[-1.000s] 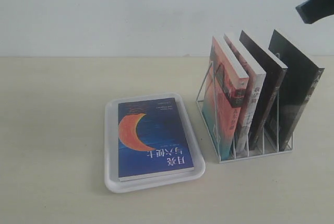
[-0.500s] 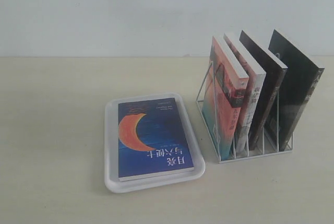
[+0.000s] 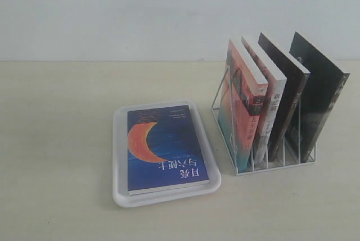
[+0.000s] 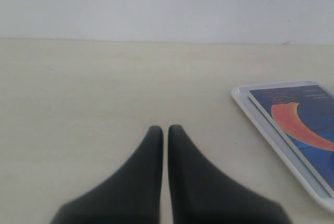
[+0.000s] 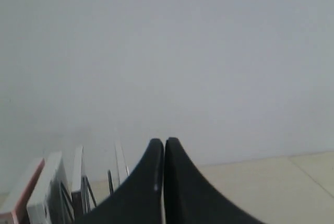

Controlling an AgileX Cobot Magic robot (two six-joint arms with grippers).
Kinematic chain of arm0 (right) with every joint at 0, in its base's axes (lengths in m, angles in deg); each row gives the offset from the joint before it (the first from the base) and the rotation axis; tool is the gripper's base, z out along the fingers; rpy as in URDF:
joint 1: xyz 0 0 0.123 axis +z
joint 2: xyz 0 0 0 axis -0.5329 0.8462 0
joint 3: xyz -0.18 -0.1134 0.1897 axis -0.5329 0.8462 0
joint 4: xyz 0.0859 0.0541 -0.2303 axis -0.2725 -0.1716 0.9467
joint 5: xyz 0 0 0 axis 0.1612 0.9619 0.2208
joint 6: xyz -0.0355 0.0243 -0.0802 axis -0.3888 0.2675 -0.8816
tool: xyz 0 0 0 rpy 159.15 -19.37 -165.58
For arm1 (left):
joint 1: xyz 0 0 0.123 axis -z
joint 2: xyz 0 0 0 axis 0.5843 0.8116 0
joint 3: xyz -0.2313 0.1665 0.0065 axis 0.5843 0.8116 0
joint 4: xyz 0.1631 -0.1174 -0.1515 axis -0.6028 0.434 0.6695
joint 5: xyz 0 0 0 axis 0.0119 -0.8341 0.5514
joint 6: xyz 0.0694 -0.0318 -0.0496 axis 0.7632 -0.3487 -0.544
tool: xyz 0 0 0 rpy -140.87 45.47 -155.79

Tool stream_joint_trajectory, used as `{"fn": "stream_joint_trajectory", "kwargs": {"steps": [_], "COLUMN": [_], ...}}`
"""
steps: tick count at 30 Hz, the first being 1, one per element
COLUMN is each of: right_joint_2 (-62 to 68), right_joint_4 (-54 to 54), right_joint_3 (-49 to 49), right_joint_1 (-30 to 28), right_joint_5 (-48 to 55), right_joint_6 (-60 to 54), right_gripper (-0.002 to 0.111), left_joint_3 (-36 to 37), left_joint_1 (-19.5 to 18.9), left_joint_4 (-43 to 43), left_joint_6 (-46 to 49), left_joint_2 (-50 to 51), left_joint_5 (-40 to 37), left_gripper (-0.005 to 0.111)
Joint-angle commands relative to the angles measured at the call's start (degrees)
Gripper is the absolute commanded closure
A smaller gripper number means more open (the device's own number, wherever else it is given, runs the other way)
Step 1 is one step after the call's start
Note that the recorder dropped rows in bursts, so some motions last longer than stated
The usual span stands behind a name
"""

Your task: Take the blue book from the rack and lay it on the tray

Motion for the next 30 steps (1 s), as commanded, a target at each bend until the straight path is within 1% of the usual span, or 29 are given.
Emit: {"fn": "stream_joint_trajectory", "kwargs": {"steps": [1, 9, 12, 14, 17, 19, 21, 27, 30], "right_joint_2": [-3.2, -3.2, -3.2, -3.2, -3.2, -3.2, -3.2, -3.2, -3.2], "right_joint_4": [-0.4, -1.2, -3.7, -10.3, -24.5, -31.3, -34.6, -35.5, -37.8], "right_joint_3": [7.0, 9.3, 9.3, 9.3, 9.3, 9.3, 9.3, 9.3, 9.3], "right_joint_1": [-0.4, -0.4, -0.4, -0.4, -0.4, -0.4, -0.4, -0.4, -0.4], "right_joint_5": [-1.2, -1.2, -0.8, 0.6, 2.9, 4.0, 4.0, 4.1, 5.0], "right_joint_6": [0.3, 1.0, -0.6, -7.2, -23.5, -32.4, -35.8, -37.3, -41.0], "right_gripper": [0.109, 0.109, 0.109, 0.109, 0.109, 0.109, 0.109, 0.109, 0.109], "left_joint_3": [-0.1, -0.1, -0.1, -0.1, -0.1, -0.1, -0.1, -0.1, -0.1], "left_joint_1": [-0.1, -0.1, -0.1, -0.1, -0.1, -0.1, -0.1, -0.1, -0.1], "left_joint_4": [0.7, 0.6, 0.6, 0.6, 0.6, 0.6, 0.6, 0.6, 0.6], "left_joint_6": [0.0, 0.0, 0.0, 0.0, 0.0, 0.0, 0.0, 0.0, 0.0], "left_joint_2": [-0.2, -0.2, -0.2, -0.2, -0.2, -0.2, -0.2, -0.2, -0.2], "left_joint_5": [0.2, 0.2, 0.2, 0.2, 0.2, 0.2, 0.2, 0.2, 0.2], "left_gripper": [0.103, 0.103, 0.103, 0.103, 0.103, 0.103, 0.103, 0.103, 0.103]}}
